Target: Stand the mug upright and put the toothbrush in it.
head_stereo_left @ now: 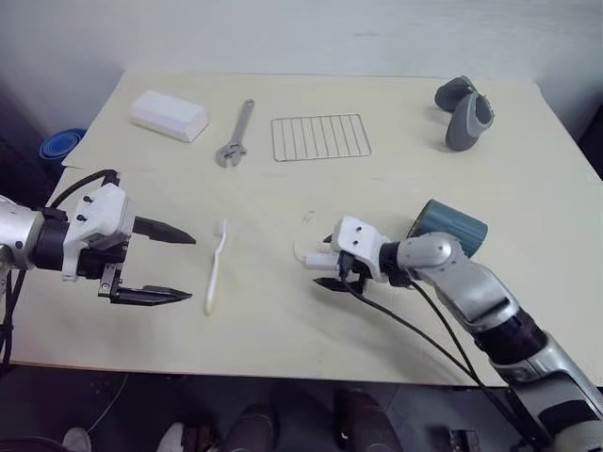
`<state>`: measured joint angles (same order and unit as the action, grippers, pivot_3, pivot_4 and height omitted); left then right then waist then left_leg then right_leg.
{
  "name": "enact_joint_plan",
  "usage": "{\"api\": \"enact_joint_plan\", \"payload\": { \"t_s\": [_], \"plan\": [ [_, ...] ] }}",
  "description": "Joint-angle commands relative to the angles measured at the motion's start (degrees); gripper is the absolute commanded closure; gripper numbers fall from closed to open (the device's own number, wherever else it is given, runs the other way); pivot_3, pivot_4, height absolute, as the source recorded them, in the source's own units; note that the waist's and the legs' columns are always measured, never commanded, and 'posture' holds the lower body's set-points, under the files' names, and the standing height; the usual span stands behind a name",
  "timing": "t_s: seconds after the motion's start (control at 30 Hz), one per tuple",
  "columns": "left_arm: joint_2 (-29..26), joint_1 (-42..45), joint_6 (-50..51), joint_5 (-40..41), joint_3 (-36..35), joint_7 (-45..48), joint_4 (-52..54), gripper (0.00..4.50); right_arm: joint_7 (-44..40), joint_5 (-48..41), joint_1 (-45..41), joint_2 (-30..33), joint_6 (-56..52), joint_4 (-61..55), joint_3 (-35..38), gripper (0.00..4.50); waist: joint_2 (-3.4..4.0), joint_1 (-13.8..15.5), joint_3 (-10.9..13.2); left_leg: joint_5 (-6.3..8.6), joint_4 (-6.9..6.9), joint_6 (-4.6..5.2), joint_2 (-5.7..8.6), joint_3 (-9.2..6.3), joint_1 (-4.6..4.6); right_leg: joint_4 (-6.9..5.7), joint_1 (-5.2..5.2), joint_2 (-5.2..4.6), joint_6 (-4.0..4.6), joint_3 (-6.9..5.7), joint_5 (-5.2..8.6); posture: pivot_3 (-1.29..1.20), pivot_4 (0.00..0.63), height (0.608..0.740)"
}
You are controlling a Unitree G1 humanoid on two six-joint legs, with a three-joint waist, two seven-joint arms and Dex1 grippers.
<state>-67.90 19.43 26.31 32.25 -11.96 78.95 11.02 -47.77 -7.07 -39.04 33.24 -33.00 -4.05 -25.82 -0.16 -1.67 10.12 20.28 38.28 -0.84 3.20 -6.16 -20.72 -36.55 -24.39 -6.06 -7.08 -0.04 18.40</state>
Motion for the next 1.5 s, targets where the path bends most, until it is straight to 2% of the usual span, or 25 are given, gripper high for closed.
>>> {"api": "enact_joint_plan", "payload": {
  "t_s": [0.03, 0.1, 0.23, 0.4, 0.47, 0.67, 0.83, 0.93, 1.03, 1.13, 1.2, 1.3, 1.4, 1.5],
  "plan": [
    [0.07, -0.16, 0.47, 0.89, -1.92, -0.87, 2.5, 0.03, -2.37, 2.33, -0.59, -0.39, 2.85, 3.56, -0.69, 0.0, 0.0, 0.01, 0.0, 0.0, 0.0, -0.01, -0.02, 0.0, -0.02, -0.04, -0.04, 0.02, 0.0, 0.01, 0.0, 0.0, 0.15, 0.74],
    [0.38, -0.05, 0.78, 0.97, -2.27, -1.67, 2.69, 0.03, -3.6, 2.23, 0.32, -0.35, 3.65, 4.12, -0.45, 0.0, 0.0, 0.02, 0.0, -0.02, 0.02, -0.03, -0.08, 0.02, -0.02, -0.1, -0.07, 0.08, 0.0, 0.03, 0.0, 0.0, 0.15, 0.74],
    [0.66, 0.6, 1.22, 1.16, -2.35, -2.55, 2.42, 0.0, -4.73, 1.46, 2.08, -0.46, 3.71, 3.03, 0.86, 1.25, 0.0, 0.06, 0.0, -0.02, 0.15, -0.04, -0.09, 0.09, 0.0, -0.29, -0.09, 0.1, 0.0, 0.14, 0.0, 0.0, 0.15, 0.74],
    [1.48, 1.77, 1.75, 2.0, -1.87, -3.27, 2.83, 0.0, -5.86, 2.42, 4.53, 0.3, 4.02, 1.95, 1.27, 3.02, -0.01, 0.1, -0.01, -0.01, 0.31, -0.04, -0.07, 0.12, 0.0, -0.34, -0.08, 0.1, 0.0, 0.21, 0.0, 0.0, 0.15, 0.74],
    [1.8, 2.28, 1.88, 2.1, -1.54, -3.36, 2.92, 0.0, -5.53, 3.09, 4.88, 0.31, 4.28, 1.87, 1.46, 3.46, -0.02, 0.09, -0.01, -0.01, 0.34, -0.04, -0.06, 0.12, 0.0, -0.35, -0.08, 0.1, 0.0, 0.22, 0.0, 0.0, 0.15, 0.74],
    [3.15, 4.78, 2.35, 2.33, -0.1, -3.28, 2.4, 0.0, -5.05, 2.43, 6.99, 0.59, 3.87, -1.47, 3.22, 3.46, -0.02, 0.18, -0.01, -0.01, 0.37, -0.04, -0.05, 0.12, 0.0, -0.38, -0.09, 0.1, 0.0, 0.22, 0.0, 0.0, 0.15, 0.74],
    [6.4, 8.9, 2.51, 1.94, 3.26, -3.16, 1.26, 0.0, -2.22, -1.11, 10.75, 2.53, -2.48, -14.03, 11.15, 3.46, -0.02, 0.41, -0.02, 0.01, 0.54, -0.02, -0.02, 0.07, -0.26, -0.44, -0.21, 0.08, -0.03, 0.18, -0.02, 0.0, 0.15, 0.74],
    [9.24, 12.08, 1.5, 0.86, 6.5, -2.43, -0.49, 0.0, -0.53, -7.52, 12.06, 4.79, -13.09, -26.6, 21.94, 3.46, -0.01, 0.36, -0.01, 0.01, 0.7, -0.01, 0.0, 0.07, -0.51, -0.52, -0.43, 0.08, -0.09, 0.2, -0.05, 0.0, 0.15, 0.74],
    [12.36, 15.72, 0.41, -0.12, 9.61, -1.53, -2.82, 0.0, -0.23, -14.26, 12.41, 9.12, -23.55, -35.26, 36.97, 3.46, -0.01, 0.4, -0.01, 0.01, 0.71, -0.01, -0.02, 0.06, -0.51, -0.51, -0.39, 0.1, -0.1, 0.19, -0.05, 0.0, 0.15, 0.74],
    [14.96, 18.59, -1.07, -1.2, 11.9, -0.27, -5.7, 0.0, -0.95, -20.07, 11.89, 14.29, -32.24, -38.48, 52.43, 3.46, -0.01, 0.67, -0.01, 0.03, 0.71, 0.02, 0.0, 0.06, -0.5, -0.48, -0.34, 0.12, -0.12, 0.18, -0.06, 0.0, 0.15, 0.74],
    [16.2, 19.79, -2.26, -2.14, 12.9, 0.56, -7.36, 0.0, 0.18, -20.31, 13.29, 17.67, -36.31, -38.33, 58.37, 3.46, -0.01, 0.78, -0.01, 0.04, 0.71, 0.04, 0.01, 0.09, -0.49, -0.48, -0.33, 0.12, -0.12, 0.2, -0.07, 0.0, 0.15, 0.74],
    [18.75, 22.08, -3.3, -2.77, 14.52, 1.78, -9.36, 0.0, 2.61, -16.14, 22.47, 20.53, -37.19, -36.98, 65.09, 3.46, -0.07, 1.31, -0.04, 0.06, 0.71, 0.08, 0.0, 0.13, -0.47, -0.48, -0.29, 0.14, -0.13, 0.21, -0.07, 0.0, 0.15, 0.74],
    [21.55, 24.72, -3.35, -2.63, 15.56, 2.42, -10.57, 0.0, 6.47, -11.03, 34.72, 16.63, -32.45, -33.47, 69.54, 3.46, -0.09, 1.88, -0.05, 0.12, 0.78, 0.18, 0.07, 0.26, -0.47, -0.51, -0.27, 0.16, -0.15, 0.29, -0.08, 0.0, 0.15, 0.74],
    [23.77, 26.97, -2.35, -2.13, 15.61, 2.41, -11.43, 0.0, 10.32, -8.21, 41.52, 11.19, -25.23, -29.12, 69.16, 3.46, -0.09, 1.98, -0.05, 0.13, 0.85, 0.29, 0.12, 0.39, -0.47, -0.52, -0.28, 0.08, -0.27, 0.43, -0.14, 0.0, 0.15, 0.74]
  ]
}}
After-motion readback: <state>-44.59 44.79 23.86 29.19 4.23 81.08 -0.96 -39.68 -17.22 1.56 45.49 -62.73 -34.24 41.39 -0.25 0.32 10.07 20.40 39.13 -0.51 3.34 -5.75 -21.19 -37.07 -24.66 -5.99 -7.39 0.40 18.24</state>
